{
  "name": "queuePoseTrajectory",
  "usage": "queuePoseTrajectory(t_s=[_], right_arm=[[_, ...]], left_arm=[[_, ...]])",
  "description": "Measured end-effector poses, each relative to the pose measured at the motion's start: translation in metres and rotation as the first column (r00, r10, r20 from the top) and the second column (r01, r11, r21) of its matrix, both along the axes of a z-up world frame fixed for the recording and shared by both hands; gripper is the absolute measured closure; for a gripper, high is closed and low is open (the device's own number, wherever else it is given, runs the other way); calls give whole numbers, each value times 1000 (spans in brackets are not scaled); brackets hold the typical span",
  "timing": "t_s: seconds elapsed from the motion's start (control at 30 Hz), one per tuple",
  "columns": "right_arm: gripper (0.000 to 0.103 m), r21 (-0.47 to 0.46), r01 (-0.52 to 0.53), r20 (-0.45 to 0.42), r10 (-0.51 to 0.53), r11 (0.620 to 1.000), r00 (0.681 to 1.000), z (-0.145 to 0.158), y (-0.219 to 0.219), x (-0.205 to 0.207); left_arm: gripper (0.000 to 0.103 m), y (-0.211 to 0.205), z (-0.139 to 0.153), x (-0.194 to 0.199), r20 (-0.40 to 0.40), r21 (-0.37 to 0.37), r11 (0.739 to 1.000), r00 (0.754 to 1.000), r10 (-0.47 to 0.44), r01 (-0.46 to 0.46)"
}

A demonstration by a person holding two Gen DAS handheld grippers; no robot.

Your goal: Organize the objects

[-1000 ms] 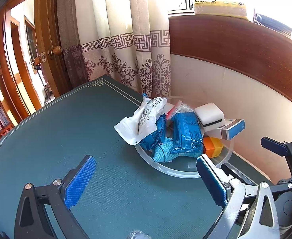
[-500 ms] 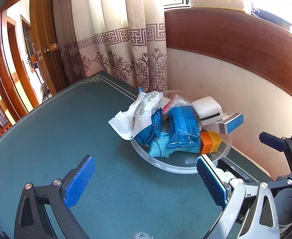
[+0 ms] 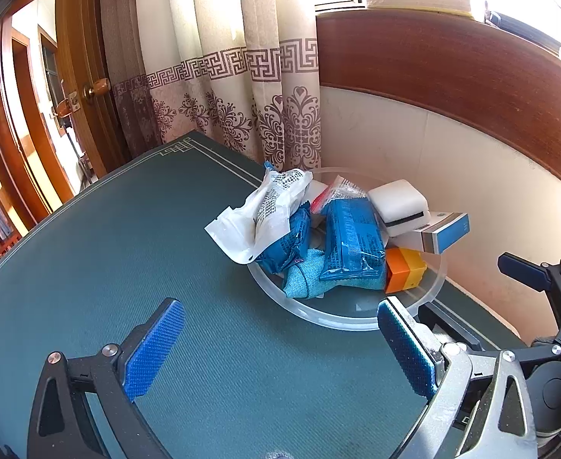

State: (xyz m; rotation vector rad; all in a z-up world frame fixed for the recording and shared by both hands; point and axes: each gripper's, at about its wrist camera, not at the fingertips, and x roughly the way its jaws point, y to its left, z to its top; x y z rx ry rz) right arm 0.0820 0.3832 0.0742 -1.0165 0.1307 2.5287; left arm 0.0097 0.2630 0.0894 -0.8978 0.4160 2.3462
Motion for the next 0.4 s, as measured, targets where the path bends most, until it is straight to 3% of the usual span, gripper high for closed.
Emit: queuePoseTrajectory(t_s=[0.4], right_arm=[[6, -3, 1, 4, -1, 1000, 1000, -2, -1, 0]], left_arm=[[0, 0, -1, 0, 1, 3, 1000, 1000, -3, 3]])
